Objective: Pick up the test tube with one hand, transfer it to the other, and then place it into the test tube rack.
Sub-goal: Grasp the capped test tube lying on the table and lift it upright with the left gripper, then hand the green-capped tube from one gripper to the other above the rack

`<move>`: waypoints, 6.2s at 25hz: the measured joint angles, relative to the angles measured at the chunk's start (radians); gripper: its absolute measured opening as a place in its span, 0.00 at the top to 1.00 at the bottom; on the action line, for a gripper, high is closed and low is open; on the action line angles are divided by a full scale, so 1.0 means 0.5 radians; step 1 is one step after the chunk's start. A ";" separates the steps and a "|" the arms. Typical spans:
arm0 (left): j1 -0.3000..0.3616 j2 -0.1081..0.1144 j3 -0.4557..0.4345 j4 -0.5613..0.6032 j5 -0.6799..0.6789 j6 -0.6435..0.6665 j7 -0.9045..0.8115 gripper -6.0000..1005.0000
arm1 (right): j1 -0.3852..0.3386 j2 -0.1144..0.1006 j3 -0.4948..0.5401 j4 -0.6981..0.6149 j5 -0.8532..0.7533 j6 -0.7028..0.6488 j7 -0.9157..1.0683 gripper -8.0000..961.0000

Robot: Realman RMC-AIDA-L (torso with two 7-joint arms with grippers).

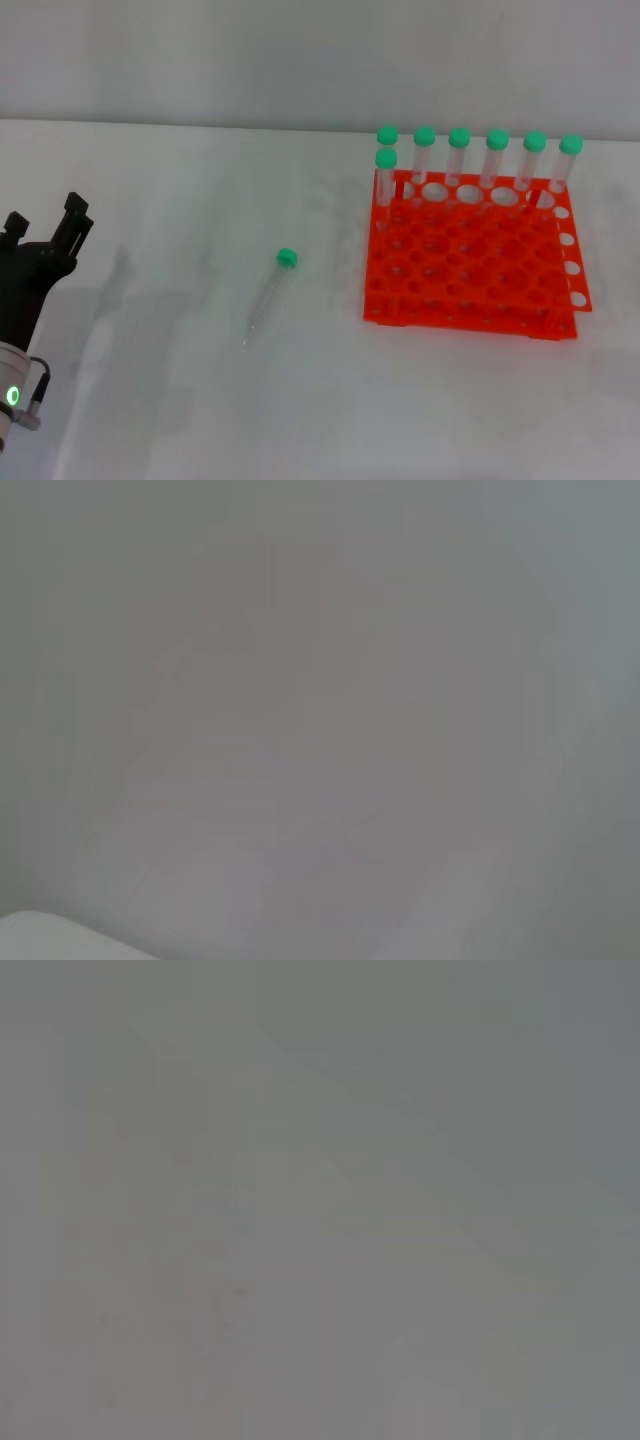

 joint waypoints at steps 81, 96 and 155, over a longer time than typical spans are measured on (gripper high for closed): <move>-2.122 0.024 0.665 -0.989 4.138 -0.102 -4.193 0.12 | 0.059 -0.007 -0.003 -0.077 -0.011 0.025 0.003 0.12; -2.058 0.018 0.664 -0.862 4.194 -0.266 -4.265 0.54 | 0.069 0.001 -0.008 -0.076 -0.014 0.033 0.003 0.12; -0.821 -0.018 0.655 0.129 1.117 -0.061 -0.043 0.80 | -0.152 -0.384 -0.645 -0.932 -1.064 0.748 2.080 0.12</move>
